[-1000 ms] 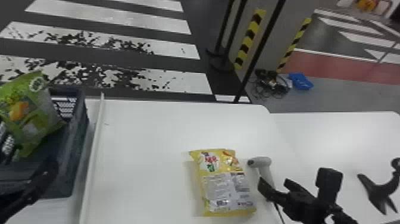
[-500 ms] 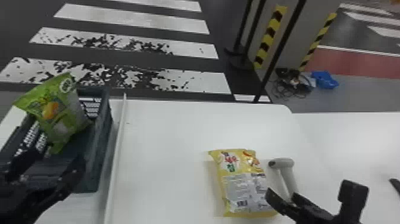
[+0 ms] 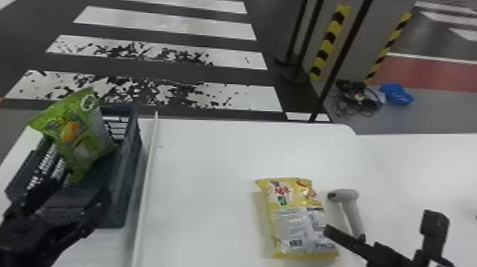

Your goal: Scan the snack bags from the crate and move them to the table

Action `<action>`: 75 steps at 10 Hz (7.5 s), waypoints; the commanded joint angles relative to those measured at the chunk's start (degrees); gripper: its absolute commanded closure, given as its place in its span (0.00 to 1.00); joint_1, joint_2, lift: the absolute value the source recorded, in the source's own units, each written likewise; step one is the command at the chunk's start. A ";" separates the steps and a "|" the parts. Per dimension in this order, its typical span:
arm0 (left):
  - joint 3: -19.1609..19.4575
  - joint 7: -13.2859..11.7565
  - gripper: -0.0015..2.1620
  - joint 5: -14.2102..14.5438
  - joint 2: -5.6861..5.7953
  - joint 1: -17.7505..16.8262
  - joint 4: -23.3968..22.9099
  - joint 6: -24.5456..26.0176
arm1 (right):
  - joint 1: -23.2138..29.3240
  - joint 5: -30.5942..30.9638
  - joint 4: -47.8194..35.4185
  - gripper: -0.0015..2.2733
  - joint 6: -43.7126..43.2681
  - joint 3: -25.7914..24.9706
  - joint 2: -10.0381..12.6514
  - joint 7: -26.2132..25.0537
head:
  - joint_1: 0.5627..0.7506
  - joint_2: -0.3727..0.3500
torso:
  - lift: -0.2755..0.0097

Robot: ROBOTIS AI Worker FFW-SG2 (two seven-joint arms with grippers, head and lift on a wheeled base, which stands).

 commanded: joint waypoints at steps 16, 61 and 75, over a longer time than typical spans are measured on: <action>-2.07 0.57 0.02 -0.97 -0.39 -0.81 3.07 -1.58 | -7.06 8.75 11.57 0.99 -3.66 9.61 -6.26 8.09 | 0.70 0.30 | 0.63; -3.47 5.32 0.02 -3.87 0.22 6.92 -1.14 -9.49 | 7.62 8.22 -9.08 0.03 -26.16 11.55 -2.83 -21.01 | 0.70 0.07 | 0.63; 14.37 6.20 0.02 3.60 2.60 6.13 -12.39 7.21 | 12.98 21.40 -11.63 0.04 -51.65 31.23 3.41 -22.50 | 0.70 0.62 | 0.63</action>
